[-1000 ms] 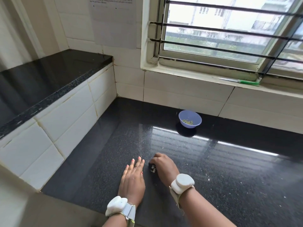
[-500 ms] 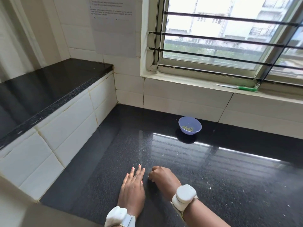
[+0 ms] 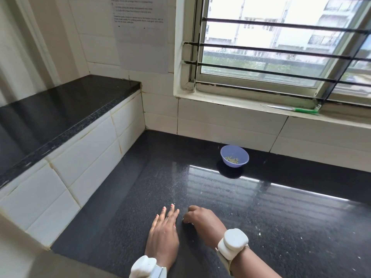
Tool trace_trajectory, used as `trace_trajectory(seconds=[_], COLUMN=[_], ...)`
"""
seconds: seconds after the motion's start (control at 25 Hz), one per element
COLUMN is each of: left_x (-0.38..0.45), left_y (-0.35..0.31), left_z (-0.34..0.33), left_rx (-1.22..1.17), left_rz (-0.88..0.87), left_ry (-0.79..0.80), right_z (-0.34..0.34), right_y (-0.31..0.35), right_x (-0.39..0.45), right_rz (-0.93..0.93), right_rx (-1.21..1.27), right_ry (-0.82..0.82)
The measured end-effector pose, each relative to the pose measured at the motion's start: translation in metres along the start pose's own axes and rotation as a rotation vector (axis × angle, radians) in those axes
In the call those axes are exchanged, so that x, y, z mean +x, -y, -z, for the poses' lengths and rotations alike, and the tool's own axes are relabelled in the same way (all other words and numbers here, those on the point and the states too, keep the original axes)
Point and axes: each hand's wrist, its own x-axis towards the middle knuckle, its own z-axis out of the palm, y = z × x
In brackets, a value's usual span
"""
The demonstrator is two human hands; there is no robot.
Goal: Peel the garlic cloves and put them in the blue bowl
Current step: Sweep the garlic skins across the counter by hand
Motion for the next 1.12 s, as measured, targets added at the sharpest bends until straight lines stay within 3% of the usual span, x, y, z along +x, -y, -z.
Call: trace_trajectory(seconds=[0.32, 0.96, 1.04, 1.12], left_x=[0.001, -0.001, -0.001, -0.001], left_y=[0.0, 0.002, 0.002, 0.001], left_z=[0.001, -0.006, -0.007, -0.007], left_rx=[-0.004, -0.02, -0.037, -0.048], left_rz=[-0.007, 0.019, 0.015, 0.002], left_ry=[0.002, 0.026, 0.023, 0.01], right_z=[0.006, -0.006, -0.009, -0.006], right_y=[0.005, 0.023, 0.03, 0.036], right_x=[0.004, 0.006, 0.004, 0.004], right_rz=[-0.046, -0.223, -0.23, -0.255], right_rx=[-0.068, -0.136, -0.146, -0.057], right_ry=[0.101, 0.033, -0.001, -0.171])
